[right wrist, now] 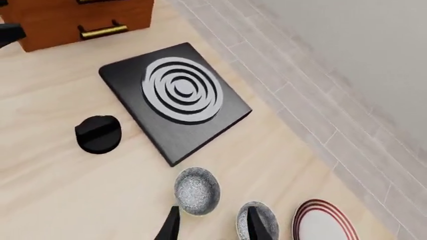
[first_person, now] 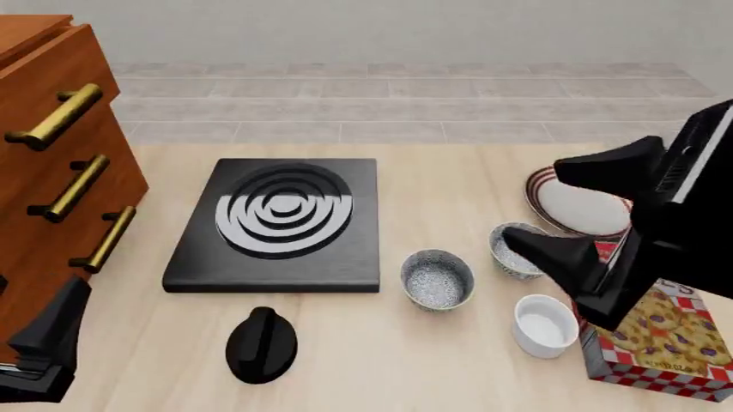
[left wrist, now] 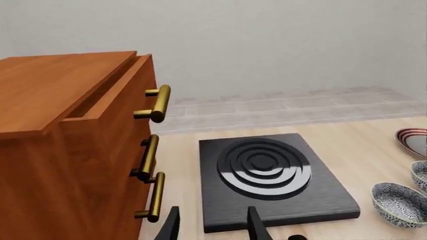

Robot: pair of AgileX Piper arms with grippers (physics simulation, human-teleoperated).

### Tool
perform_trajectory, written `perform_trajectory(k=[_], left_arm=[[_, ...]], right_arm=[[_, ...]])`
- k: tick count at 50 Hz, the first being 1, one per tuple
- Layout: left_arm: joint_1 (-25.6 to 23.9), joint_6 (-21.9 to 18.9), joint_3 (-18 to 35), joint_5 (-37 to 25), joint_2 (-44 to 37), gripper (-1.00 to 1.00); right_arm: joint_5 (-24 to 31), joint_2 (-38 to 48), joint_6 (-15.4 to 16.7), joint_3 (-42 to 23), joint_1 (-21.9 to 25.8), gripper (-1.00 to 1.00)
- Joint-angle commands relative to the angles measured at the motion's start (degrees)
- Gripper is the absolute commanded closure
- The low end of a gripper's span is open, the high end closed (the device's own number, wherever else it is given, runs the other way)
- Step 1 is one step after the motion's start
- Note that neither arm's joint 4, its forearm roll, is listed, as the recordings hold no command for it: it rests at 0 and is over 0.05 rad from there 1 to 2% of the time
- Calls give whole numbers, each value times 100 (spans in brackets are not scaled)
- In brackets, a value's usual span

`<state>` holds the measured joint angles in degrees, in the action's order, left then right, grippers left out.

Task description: Pick the akita bowl from table center and place it on the plate.

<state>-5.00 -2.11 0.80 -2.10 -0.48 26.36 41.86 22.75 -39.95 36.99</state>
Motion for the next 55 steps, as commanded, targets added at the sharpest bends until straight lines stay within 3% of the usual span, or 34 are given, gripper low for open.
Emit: perform_trajectory(k=[1,3,8,24,35,52,55], left_arm=[[-37,0,33,-53,18,-100],[-55,-7,19,-36,13,-100],[-76,-21,51,-84,24,-100],[-125,-67,25,-80,15,-100],[-154,-94,-32,-19,-1,-100],[-173,-115,-28,-34,-2,-100],[-177,-123,-25,-42,7,-100]], right_arm=[[21,812,315,-113,415,-100],[71,963,247,-137,564,-100],[8,1299,643,-83,500,-100],[-117,1990,1456,106,247,-100],[-306,2279,1853,293,72,-100],[-455,2726,2020,395,68,-100],[-455,2788,1907,300,119,-100]])
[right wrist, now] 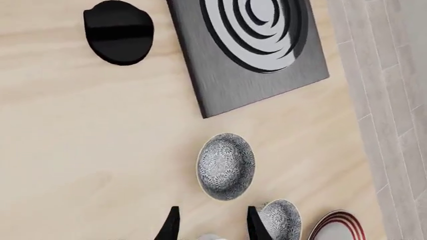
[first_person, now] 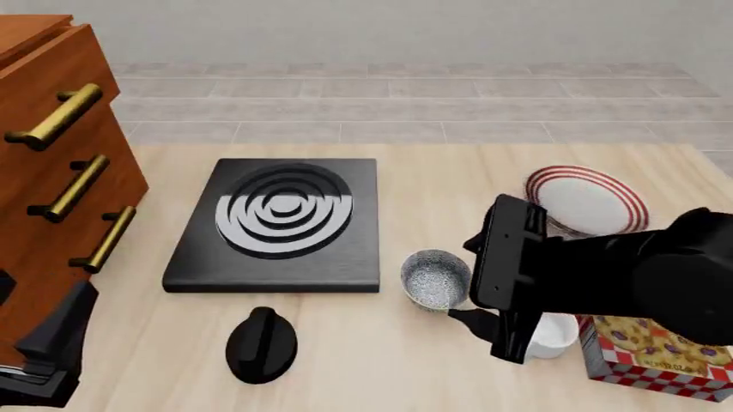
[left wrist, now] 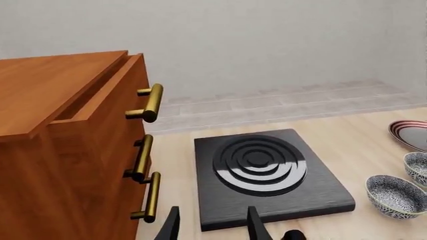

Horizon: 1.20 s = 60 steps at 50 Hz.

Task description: Pick the akita bowl from table center and place it on the plate.

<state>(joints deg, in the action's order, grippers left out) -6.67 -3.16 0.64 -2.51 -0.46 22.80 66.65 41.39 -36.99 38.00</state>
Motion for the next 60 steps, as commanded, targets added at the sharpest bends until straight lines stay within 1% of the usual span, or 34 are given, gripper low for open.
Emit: perform_trajectory(k=[1,4,7,11,18,25,27,29,34,37,44,45,46,49,54,60], left_arm=[[-10,-19,-13,3,5,-100],[-12,-19,-24,28,-17,-100],[-18,-25,-27,33,-23,-100],[0,-38,-38,47,-38,-100],[19,-59,-24,6,0,-100],[-32,-61,-15,-19,-5,-100],[-35,-62,-15,-21,-4,-100],[-35,-73,-35,6,-24,-100],[-33,-93,-37,-10,-10,-100],[-35,-94,-36,-3,-10,-100],[-53,-111,-33,-10,-1,-100],[-54,-109,-31,-11,3,-100],[-54,-109,-32,-11,3,-100],[-65,-120,-33,-18,10,-100],[-72,-123,-26,-25,9,-100],[-85,-126,-29,-19,4,-100]], right_arm=[[-118,363,69,32,8,-100],[-217,481,195,145,-50,-100],[-252,563,191,166,-51,-100],[-314,635,316,129,-112,-100],[-315,739,410,130,-149,-100],[-491,926,749,100,-390,-100],[-552,986,793,99,-412,-100],[-578,1070,717,63,-376,-100],[-653,1220,695,48,-316,-100],[-681,1253,766,7,-318,-100],[-773,1414,803,-29,-314,-100],[-760,1536,616,-113,-178,-100],[-769,1571,596,-127,-166,-100],[-856,1734,724,-110,-207,-100],[-892,1900,723,-186,-190,-100],[-1034,2113,832,-170,-309,-100]])
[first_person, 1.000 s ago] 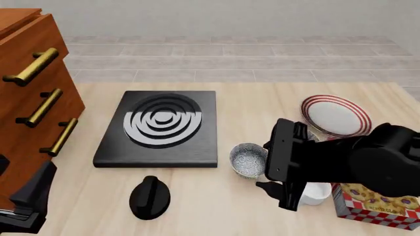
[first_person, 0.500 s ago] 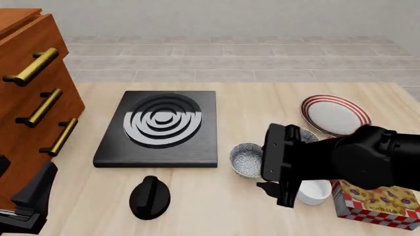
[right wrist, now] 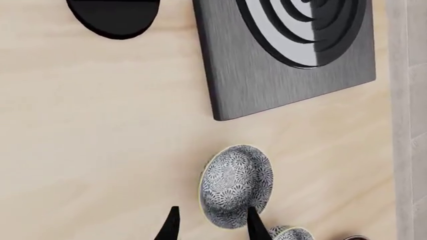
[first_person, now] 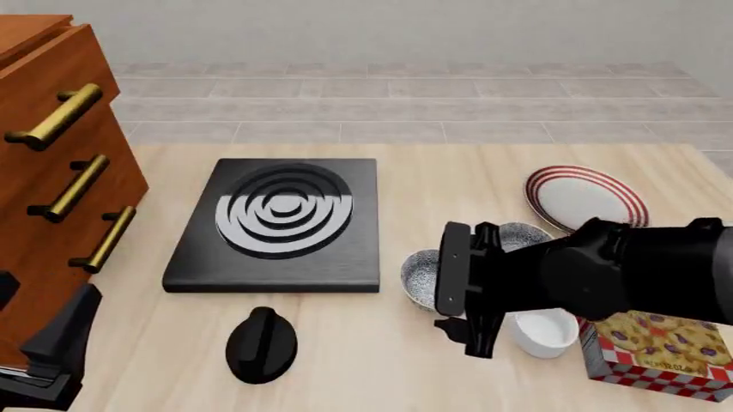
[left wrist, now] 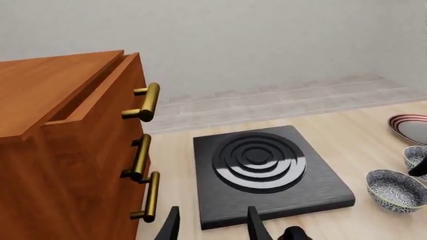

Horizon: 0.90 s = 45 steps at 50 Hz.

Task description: Pick the akita bowl from table center and place it on the plate.

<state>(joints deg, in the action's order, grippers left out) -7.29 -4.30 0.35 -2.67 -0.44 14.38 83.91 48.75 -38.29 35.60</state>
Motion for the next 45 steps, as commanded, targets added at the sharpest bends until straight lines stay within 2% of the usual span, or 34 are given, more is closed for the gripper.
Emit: perform_trajectory(k=[1,13,18,25,38,45], left_arm=[[-28,-14,2,-7,5,-100],[-62,-32,-12,6,1,-100],[-75,-47,-21,12,-7,-100],[-90,-58,-13,-5,0,-100],[-103,-77,-14,-10,-5,-100],[-117,-85,-17,-5,-14,-100]], right_arm=[[-228,419,105,-22,-80,-100],[-467,636,217,49,-231,-100],[-507,736,-6,52,-88,-100],[-550,770,-93,97,-53,-100],[-755,945,-80,150,-59,-100],[-910,1050,25,249,-90,-100]])
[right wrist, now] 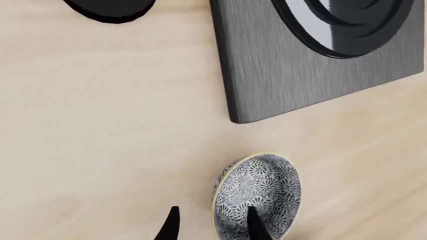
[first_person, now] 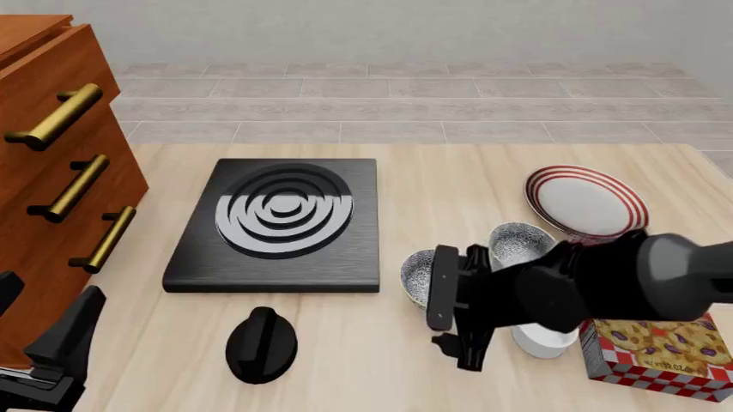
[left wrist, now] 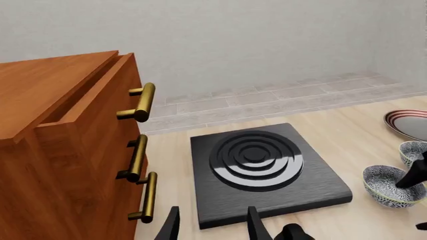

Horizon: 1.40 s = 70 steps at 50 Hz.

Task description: Pick the akita bowl from table center and place it on the plate.

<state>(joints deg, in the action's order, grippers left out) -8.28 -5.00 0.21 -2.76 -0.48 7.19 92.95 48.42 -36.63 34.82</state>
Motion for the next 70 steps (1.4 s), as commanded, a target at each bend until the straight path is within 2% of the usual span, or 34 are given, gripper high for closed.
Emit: perform_trajectory(k=[1,14,15,26,37,42,50,53,55,57,60,61,64,65,67,70], left_arm=[[-21,-14,-4,6,-11,-100],[-52,-71,-9,39,-42,-100],[-57,-71,-10,44,-52,-100],[-77,-92,-18,58,-74,-100],[-98,-91,-17,58,-87,-100],[-109,-92,-17,42,-74,-100],[-108,-103,-18,74,-121,-100],[-113,-81,-17,76,-118,-100],[-128,-66,-14,35,-66,-100],[-153,-61,-8,-10,-11,-100],[-160,-51,-5,-18,-2,-100],[-168,-42,-5,-14,-2,-100],[-176,-32,-7,-16,6,-100],[-194,0,-9,-24,17,-100],[-205,14,-13,-26,22,-100],[-208,29,-18,-24,25,-100]], right_arm=[[-204,158,62,80,-26,-100],[-328,21,234,210,58,-100],[-336,-17,261,235,84,100],[-257,-193,190,216,309,100],[-60,-383,100,104,324,100],[13,-515,194,77,261,100],[375,-963,223,-48,313,100],[581,-1098,134,-142,380,100],[685,-1234,199,-186,338,100],[550,-1323,402,-276,-119,100],[650,-1377,323,-355,-135,100],[780,-1435,96,-533,-136,100],[816,-1423,3,-601,-163,100],[757,-1379,-37,-738,-522,100],[741,-1399,-66,-770,-482,100],[920,-1434,-390,-1041,-495,100]])
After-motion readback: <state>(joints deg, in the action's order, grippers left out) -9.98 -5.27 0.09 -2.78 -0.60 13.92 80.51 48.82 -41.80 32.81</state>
